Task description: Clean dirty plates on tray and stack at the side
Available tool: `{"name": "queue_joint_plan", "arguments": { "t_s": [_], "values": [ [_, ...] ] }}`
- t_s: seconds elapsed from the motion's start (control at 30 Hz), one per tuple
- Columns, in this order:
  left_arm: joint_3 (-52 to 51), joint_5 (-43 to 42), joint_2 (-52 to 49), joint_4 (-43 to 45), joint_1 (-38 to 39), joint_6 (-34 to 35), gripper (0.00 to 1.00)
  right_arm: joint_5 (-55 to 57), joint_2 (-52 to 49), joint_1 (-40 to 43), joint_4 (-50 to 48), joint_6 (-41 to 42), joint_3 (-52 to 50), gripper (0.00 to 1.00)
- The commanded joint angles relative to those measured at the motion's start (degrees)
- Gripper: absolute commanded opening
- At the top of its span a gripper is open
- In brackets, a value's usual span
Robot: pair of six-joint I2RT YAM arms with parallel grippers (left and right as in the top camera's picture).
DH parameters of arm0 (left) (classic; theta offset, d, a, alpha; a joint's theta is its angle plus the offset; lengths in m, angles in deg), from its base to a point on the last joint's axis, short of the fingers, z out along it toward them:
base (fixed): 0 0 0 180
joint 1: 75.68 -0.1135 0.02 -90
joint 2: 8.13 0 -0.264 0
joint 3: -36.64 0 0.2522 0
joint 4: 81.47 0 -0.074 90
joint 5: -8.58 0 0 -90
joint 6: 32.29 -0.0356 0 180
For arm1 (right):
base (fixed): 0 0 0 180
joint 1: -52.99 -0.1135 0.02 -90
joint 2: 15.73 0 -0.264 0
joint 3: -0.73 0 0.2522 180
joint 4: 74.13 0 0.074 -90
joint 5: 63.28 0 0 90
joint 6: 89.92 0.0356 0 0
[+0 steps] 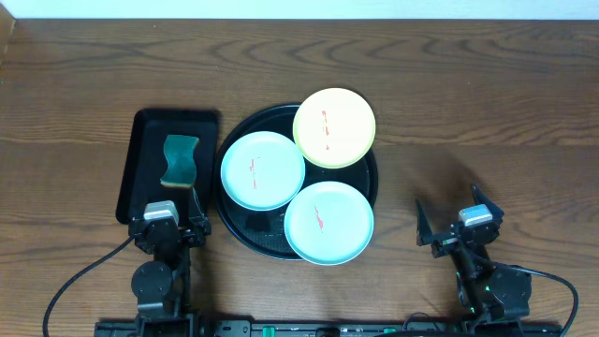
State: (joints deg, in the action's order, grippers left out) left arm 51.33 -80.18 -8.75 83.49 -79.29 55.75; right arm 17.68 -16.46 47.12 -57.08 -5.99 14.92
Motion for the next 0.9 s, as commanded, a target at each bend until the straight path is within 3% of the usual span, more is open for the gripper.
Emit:
{"name": "queue_joint_plan", "arguments": {
  "t_s": [0.0, 0.67, 0.87],
  "values": [
    [-0.7, 0.5, 0.4, -2.8, 0.2, -0.8, 0.79, -0.2, 0.1, -0.2, 0.2, 0.9, -0.1, 0.99],
    [-0.7, -0.8, 0.4, -2.5, 0.2, -0.6, 0.79, 0.2, 0.1, -0.2, 0.1, 0.9, -0.1, 0.99],
    [1.5, -0.8, 0.0, -2.6, 0.2, -0.6, 0.79, 0.2, 0.1, -0.2, -3.3, 5.2, -0.1, 0.99]
  ]
}}
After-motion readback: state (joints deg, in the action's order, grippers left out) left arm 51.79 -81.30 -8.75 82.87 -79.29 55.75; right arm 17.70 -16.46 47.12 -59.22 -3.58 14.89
